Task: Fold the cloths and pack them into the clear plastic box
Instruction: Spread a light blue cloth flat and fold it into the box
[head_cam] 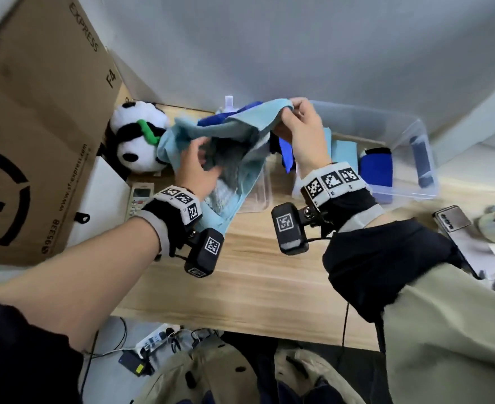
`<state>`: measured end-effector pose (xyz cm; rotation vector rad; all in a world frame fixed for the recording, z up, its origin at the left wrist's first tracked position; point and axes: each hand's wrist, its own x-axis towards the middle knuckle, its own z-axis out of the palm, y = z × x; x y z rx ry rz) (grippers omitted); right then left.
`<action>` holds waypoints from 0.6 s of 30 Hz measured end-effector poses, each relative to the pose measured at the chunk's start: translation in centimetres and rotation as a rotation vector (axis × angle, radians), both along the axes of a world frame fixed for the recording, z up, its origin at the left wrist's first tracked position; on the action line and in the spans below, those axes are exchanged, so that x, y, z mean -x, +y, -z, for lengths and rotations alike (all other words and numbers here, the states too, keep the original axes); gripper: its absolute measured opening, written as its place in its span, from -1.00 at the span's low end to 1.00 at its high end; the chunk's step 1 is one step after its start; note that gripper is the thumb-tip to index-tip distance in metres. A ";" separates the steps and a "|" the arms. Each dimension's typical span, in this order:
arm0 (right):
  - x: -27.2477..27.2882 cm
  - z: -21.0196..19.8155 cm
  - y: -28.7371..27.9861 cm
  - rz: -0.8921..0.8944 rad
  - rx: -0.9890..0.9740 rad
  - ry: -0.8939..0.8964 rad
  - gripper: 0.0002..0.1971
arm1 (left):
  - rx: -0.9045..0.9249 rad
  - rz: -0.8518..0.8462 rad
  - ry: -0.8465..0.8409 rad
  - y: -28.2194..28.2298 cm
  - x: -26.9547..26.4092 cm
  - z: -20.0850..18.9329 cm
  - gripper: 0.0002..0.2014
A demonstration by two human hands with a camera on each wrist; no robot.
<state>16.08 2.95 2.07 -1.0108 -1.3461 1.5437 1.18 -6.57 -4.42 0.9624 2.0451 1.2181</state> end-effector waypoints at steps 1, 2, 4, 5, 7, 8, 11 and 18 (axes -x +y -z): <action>-0.4 -1.1 0.1 -0.013 0.003 0.044 -0.82 | -0.024 0.034 0.034 0.7 -0.4 -0.7 -0.44; -0.8 -2.2 0.1 -0.024 -0.004 0.075 -0.82 | -0.042 0.057 0.081 1.4 -0.9 -1.4 -0.41; -1.7 -4.2 -0.1 -0.051 -0.024 0.149 -0.82 | -0.051 0.067 0.186 2.2 -1.8 -2.6 -0.36; -2.1 -5.0 -0.1 -0.065 -0.032 0.183 -0.81 | -0.053 0.062 0.230 2.5 -2.4 -3.2 -0.33; -3.1 -6.5 -0.2 -0.087 -0.020 0.220 -0.80 | -0.104 0.048 0.233 2.9 -3.1 -4.2 -0.27; -3.6 -7.2 -0.2 -0.096 -0.012 0.240 -0.81 | -0.155 0.045 0.196 3.1 -3.2 -4.3 -0.25; -4.6 -8.7 0.0 -0.097 0.006 0.332 -0.84 | -0.217 0.088 0.237 3.7 -3.5 -5.1 -0.29; -6.4 -8.6 0.9 0.085 -0.102 0.099 -0.84 | -0.191 0.486 -0.220 3.7 -6.2 -7.9 -0.59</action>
